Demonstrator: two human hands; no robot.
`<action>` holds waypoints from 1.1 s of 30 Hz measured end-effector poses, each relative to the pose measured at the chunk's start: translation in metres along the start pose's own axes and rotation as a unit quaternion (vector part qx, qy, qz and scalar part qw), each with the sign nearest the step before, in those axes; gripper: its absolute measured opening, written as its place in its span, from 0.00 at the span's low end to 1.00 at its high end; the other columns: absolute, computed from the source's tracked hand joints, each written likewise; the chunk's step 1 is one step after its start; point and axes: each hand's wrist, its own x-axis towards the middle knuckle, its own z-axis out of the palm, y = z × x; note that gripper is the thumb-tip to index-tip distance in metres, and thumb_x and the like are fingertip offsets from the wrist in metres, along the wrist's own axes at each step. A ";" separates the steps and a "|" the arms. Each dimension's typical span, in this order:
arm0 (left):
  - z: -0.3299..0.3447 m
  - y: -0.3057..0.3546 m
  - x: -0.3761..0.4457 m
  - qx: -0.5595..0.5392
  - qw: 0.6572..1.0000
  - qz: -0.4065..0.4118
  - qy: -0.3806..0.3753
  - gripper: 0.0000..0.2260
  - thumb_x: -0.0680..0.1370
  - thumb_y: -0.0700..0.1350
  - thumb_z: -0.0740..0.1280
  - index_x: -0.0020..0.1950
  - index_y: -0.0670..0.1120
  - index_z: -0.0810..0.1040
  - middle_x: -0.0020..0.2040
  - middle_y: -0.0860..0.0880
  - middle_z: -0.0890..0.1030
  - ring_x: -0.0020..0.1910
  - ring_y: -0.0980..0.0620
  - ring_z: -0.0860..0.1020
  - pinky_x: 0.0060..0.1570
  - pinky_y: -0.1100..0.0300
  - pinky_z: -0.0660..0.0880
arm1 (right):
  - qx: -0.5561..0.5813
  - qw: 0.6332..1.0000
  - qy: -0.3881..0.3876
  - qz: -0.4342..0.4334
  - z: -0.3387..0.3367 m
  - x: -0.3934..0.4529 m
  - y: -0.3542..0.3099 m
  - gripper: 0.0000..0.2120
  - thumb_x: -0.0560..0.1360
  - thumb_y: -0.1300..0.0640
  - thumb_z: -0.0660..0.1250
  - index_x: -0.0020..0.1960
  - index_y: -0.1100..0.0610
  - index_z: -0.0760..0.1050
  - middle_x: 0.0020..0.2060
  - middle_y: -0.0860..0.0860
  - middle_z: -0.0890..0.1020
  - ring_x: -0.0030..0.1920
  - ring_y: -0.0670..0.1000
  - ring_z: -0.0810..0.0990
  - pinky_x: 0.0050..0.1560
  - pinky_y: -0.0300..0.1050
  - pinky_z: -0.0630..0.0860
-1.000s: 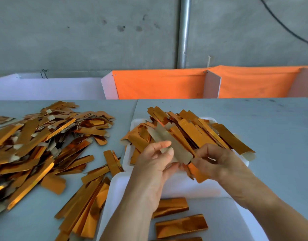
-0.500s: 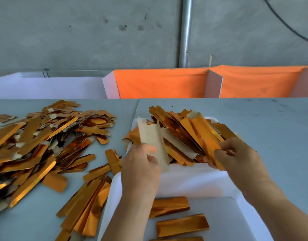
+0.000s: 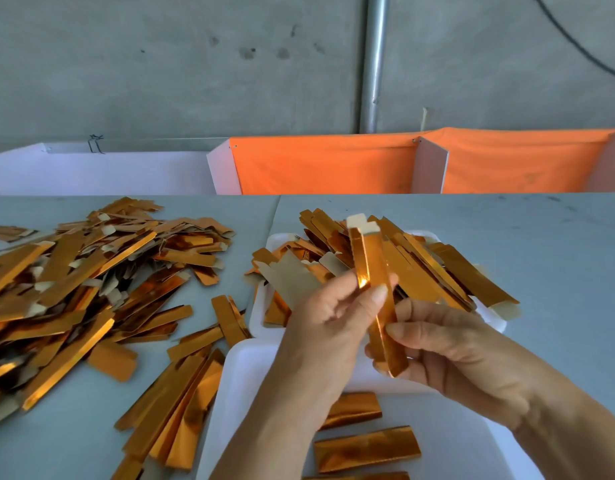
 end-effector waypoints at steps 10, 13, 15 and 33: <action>-0.002 -0.009 0.001 0.179 0.982 -0.042 0.036 0.05 0.77 0.51 0.66 0.52 0.55 0.78 0.44 0.59 0.82 0.46 0.62 0.80 0.45 0.67 0.77 | -0.314 0.869 0.220 -0.314 0.015 -0.005 -0.006 0.13 0.65 0.46 0.68 0.49 0.45 0.77 0.53 0.45 0.79 0.55 0.46 0.80 0.50 0.40 0.78; -0.001 -0.009 0.001 0.217 0.975 -0.027 0.050 0.07 0.78 0.50 0.64 0.54 0.60 0.79 0.43 0.67 0.79 0.47 0.73 0.74 0.37 0.81 0.68 | -0.355 0.842 0.221 -0.341 0.016 -0.007 -0.005 0.10 0.67 0.47 0.68 0.48 0.42 0.78 0.56 0.44 0.74 0.55 0.50 0.80 0.50 0.38 0.79; -0.002 -0.009 0.001 0.239 0.969 -0.007 0.056 0.10 0.79 0.50 0.63 0.57 0.61 0.78 0.44 0.67 0.78 0.48 0.72 0.74 0.39 0.83 0.66 | -0.379 0.834 0.243 -0.319 0.017 -0.005 -0.004 0.06 0.69 0.52 0.70 0.45 0.44 0.79 0.56 0.42 0.74 0.51 0.50 0.81 0.47 0.32 0.77; 0.008 -0.012 0.002 0.408 0.903 0.113 0.076 0.24 0.77 0.56 0.63 0.72 0.57 0.65 0.54 0.62 0.67 0.50 0.65 0.64 0.43 0.77 0.62 | -0.145 0.962 0.183 -0.142 0.009 -0.004 -0.010 0.08 0.66 0.59 0.70 0.42 0.62 0.78 0.41 0.56 0.85 0.45 0.56 0.85 0.46 0.44 0.82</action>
